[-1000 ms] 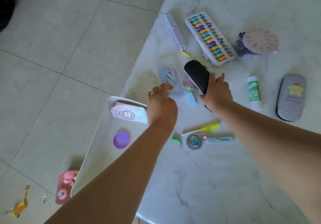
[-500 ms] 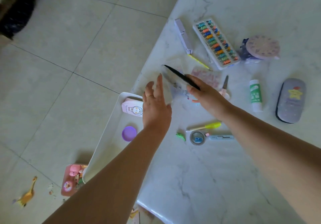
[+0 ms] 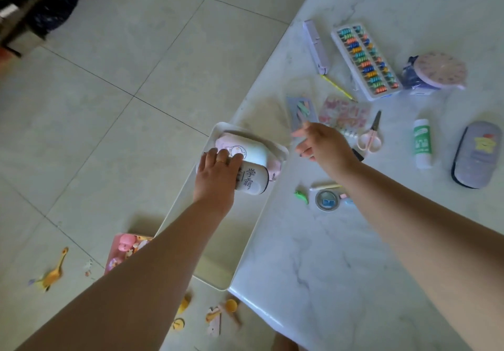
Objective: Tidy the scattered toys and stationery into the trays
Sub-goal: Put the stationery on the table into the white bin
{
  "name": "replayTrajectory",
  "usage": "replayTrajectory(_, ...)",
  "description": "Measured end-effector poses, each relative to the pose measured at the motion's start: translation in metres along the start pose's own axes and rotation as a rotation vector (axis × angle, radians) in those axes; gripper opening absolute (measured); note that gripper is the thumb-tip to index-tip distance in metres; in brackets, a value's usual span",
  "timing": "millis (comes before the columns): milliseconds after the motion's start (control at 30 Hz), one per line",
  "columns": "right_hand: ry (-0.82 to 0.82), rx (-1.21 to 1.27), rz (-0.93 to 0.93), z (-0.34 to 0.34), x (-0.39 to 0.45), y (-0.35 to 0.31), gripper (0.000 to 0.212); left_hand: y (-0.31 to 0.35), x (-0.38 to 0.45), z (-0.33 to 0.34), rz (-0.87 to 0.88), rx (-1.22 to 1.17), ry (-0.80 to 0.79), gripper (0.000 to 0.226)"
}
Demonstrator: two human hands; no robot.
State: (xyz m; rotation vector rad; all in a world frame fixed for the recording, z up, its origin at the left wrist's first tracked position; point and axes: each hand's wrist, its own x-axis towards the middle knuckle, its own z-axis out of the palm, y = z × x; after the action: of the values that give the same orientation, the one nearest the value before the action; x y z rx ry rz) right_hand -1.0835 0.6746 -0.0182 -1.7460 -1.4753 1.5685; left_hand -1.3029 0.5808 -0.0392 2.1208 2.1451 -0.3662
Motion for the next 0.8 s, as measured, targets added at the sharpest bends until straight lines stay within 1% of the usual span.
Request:
replayTrajectory(67, 0.081, -0.125, 0.013, -0.015, 0.0, 0.024, 0.032, 0.001, 0.002, 0.012, 0.0, -0.002, -0.084, 0.072)
replayTrajectory(167, 0.151, -0.244, 0.088, -0.035, -0.012, 0.056, 0.027, 0.01, 0.011, 0.023, -0.017, -0.013, -0.105, 0.066)
replayTrajectory(233, 0.168, -0.293, 0.124, -0.042, -0.018, 0.073, 0.028, 0.015, 0.017, 0.027, -0.018, 0.009, -0.108, 0.065)
replayTrajectory(333, 0.185, -0.373, 0.128, -0.046, -0.024, 0.093, 0.034, 0.021, 0.022, 0.03, -0.029, 0.039, -0.15, 0.07)
replayTrajectory(400, 0.19, -0.428, 0.11, -0.045, -0.028, 0.101, 0.035, 0.024, 0.022, 0.028, -0.051, 0.04, -0.193, 0.073)
replayTrajectory(467, 0.197, -0.489, 0.078, -0.044, -0.03, 0.109, 0.034, 0.03, 0.017, 0.023, -0.106, -0.016, -0.207, 0.076)
replayTrajectory(500, 0.196, -0.515, 0.066, -0.043, -0.029, 0.112, 0.034, 0.034, 0.013, 0.019, -0.157, -0.093, -0.182, 0.077)
replayTrajectory(533, 0.181, -0.539, 0.065, -0.044, -0.029, 0.113, 0.035, 0.039, 0.008, 0.014, -0.211, -0.187, -0.124, 0.075)
replayTrajectory(567, 0.157, -0.57, 0.062, -0.045, -0.029, 0.114, 0.035, 0.046, 0.004, 0.009, -0.246, -0.28, -0.037, 0.072)
replayTrajectory(600, 0.128, -0.607, 0.059, -0.047, -0.03, 0.114, 0.037, 0.055, 0.0, 0.004, -0.24, -0.347, 0.063, 0.066)
replayTrajectory(633, 0.1, -0.645, 0.054, -0.048, -0.03, 0.114, 0.039, 0.065, -0.003, 0.0, -0.191, -0.38, 0.151, 0.061)
replayTrajectory(667, 0.079, -0.678, 0.048, -0.048, -0.03, 0.114, 0.04, 0.076, -0.005, -0.002, -0.113, -0.41, 0.201, 0.058)
replayTrajectory(700, 0.07, -0.699, 0.04, -0.048, -0.029, 0.115, 0.04, 0.087, -0.005, -0.002, -0.022, -0.447, 0.196, 0.056)
replayTrajectory(733, 0.068, -0.696, 0.04, -0.049, -0.027, 0.117, 0.038, 0.1, -0.003, 0.0, 0.068, -0.478, 0.142, 0.053)
replayTrajectory(800, 0.081, -0.659, 0.072, -0.049, -0.021, 0.122, 0.031, 0.12, 0.0, 0.009, 0.196, -0.455, -0.031, 0.046)
